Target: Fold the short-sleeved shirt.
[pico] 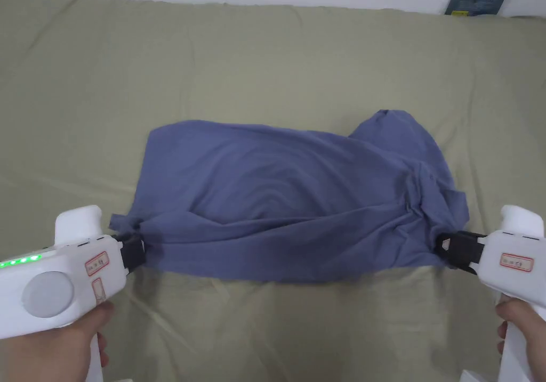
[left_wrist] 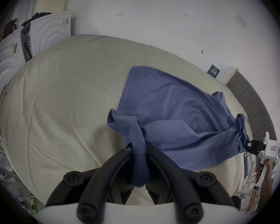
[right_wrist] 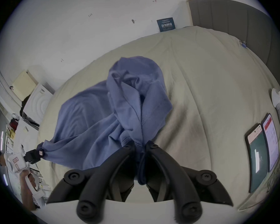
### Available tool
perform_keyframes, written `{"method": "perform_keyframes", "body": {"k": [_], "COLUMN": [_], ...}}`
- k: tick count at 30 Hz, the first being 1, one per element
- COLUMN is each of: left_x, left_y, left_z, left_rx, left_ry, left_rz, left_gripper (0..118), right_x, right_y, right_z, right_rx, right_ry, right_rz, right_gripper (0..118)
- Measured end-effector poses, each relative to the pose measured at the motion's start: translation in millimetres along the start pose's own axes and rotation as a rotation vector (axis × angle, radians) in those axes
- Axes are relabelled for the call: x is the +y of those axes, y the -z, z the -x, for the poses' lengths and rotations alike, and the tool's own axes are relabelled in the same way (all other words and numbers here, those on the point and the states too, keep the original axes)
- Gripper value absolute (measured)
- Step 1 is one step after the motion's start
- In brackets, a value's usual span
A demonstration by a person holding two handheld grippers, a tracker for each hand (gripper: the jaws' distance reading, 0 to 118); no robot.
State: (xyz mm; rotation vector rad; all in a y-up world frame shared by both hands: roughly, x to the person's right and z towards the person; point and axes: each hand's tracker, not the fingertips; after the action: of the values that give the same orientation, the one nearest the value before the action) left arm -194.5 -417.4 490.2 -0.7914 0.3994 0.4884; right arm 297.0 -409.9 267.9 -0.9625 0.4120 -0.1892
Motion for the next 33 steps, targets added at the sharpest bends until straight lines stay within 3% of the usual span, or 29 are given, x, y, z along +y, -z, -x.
{"method": "perform_keyframes", "body": {"k": [8,16,19,21,23,24,26,27,29,33], "left_x": [8.0,-10.1,-26.8,-39.5,-50.8,-56.9,-63.0,-66.3,-66.5,-71.6], "left_y": [-51.0,-113.7,-102.5,-81.9,-58.7,-48.9,-38.0,-38.0,-55.0,-110.6], "left_z": [-3.7,-6.5,-3.9,0.9,1.0,1.6,8.9,13.2,19.3,21.5], "left_rx": [-0.055,-0.06,0.024,0.008,0.018,0.014,-0.047,-0.08,-0.033,0.001], "left_ry": [-0.008,0.052,0.11,0.088,0.085,0.088,0.03,0.019,0.028,0.122], "left_rz": [-0.03,0.033,0.119,0.171,0.197,0.18,0.11,0.1,0.052,-0.039], "left_gripper": [9,9,9,9,10,18,96,118,118,118], "right_x": [-2.4,-45.5,-71.8,-90.9,-104.8,-111.6,-118.0,-119.0,-118.5,-121.6], "right_y": [-62.1,-112.2,-107.6,-94.9,-77.8,-72.3,-70.1,-72.9,-92.5,-135.3], "right_z": [10.7,-5.7,-21.0,-29.8,-40.6,-43.4,-52.5,-53.0,-48.8,-35.2], "right_rx": [0.038,0.071,0.063,0.02,0.037,0.057,0.118,0.103,0.116,0.097], "right_ry": [-0.006,0.015,0.033,0.037,0.042,0.056,0.043,0.048,0.048,-0.054], "right_rz": [0.018,0.126,0.186,0.238,0.234,0.216,0.124,0.11,0.059,-0.093], "right_gripper": [12,12,12,12,15,22,88,113,118,118]}}
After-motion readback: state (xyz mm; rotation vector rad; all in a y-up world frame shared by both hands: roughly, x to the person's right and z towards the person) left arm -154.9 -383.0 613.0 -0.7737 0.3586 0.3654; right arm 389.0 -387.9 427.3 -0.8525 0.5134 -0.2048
